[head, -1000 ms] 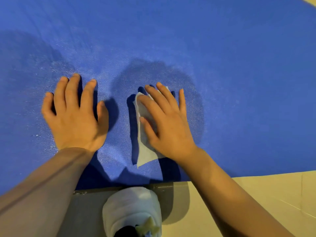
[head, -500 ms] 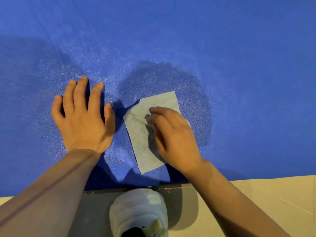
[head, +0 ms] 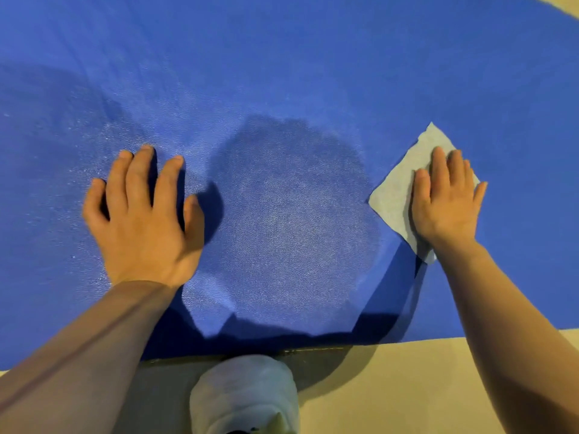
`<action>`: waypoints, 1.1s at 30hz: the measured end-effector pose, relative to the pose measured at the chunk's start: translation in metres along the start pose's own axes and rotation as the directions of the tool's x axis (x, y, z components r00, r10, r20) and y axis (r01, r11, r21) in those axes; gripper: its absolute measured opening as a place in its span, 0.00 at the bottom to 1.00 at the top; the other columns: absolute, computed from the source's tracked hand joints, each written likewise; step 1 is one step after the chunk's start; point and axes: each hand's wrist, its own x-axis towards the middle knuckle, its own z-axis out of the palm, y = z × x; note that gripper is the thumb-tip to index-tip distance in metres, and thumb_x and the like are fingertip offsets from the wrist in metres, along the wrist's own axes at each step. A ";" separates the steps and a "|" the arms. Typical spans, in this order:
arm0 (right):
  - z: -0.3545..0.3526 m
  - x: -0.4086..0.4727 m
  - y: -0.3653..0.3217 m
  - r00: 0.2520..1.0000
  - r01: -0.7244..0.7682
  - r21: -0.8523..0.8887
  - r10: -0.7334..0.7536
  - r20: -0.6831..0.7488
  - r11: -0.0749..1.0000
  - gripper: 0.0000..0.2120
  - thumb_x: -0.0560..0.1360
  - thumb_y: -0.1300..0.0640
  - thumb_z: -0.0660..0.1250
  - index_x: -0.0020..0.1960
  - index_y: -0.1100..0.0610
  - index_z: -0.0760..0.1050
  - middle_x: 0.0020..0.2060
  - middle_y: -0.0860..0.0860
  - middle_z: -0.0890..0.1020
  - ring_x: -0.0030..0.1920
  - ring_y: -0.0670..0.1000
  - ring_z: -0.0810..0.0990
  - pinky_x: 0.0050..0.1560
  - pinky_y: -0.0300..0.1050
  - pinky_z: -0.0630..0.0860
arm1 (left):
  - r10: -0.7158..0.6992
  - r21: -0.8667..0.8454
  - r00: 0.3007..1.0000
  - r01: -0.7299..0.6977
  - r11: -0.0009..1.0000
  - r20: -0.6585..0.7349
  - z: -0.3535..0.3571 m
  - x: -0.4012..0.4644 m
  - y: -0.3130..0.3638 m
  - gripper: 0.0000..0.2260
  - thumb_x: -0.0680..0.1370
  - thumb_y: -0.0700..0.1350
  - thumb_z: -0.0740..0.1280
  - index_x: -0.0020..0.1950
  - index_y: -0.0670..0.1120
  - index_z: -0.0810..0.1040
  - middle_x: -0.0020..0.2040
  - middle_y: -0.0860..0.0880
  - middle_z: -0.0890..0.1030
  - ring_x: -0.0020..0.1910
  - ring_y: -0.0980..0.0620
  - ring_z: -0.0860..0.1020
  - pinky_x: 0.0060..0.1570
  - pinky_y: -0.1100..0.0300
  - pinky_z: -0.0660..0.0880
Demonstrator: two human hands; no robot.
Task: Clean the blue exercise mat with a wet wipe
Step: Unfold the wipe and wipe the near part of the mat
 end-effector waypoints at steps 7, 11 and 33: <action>0.021 -0.015 -0.121 0.993 0.118 0.124 -0.118 -0.007 0.985 0.31 0.80 0.41 0.44 0.80 0.53 0.54 0.79 0.58 0.52 0.79 0.60 0.49 0.76 0.60 0.44 | -0.007 -0.003 1.000 0.007 1.000 0.008 -0.002 0.001 0.002 0.21 0.80 0.50 0.59 0.71 0.44 0.72 0.73 0.40 0.69 0.75 0.39 0.62 0.70 0.43 0.54; 0.036 -0.052 -0.198 0.842 0.538 0.073 -0.532 -0.093 0.839 0.32 0.77 0.38 0.49 0.76 0.53 0.64 0.76 0.58 0.63 0.76 0.65 0.58 0.74 0.65 0.48 | -0.008 0.010 1.000 0.008 1.000 -0.001 -0.002 0.002 0.002 0.21 0.81 0.51 0.58 0.71 0.44 0.72 0.73 0.40 0.69 0.74 0.40 0.62 0.69 0.46 0.53; 0.028 -0.008 -0.180 0.990 0.140 0.098 -0.141 0.001 0.985 0.33 0.81 0.37 0.48 0.80 0.50 0.48 0.80 0.56 0.47 0.79 0.61 0.43 0.75 0.63 0.38 | -0.043 0.021 0.999 0.043 0.999 -0.023 -0.005 0.004 0.011 0.19 0.79 0.49 0.59 0.68 0.43 0.76 0.69 0.40 0.73 0.71 0.39 0.68 0.67 0.43 0.58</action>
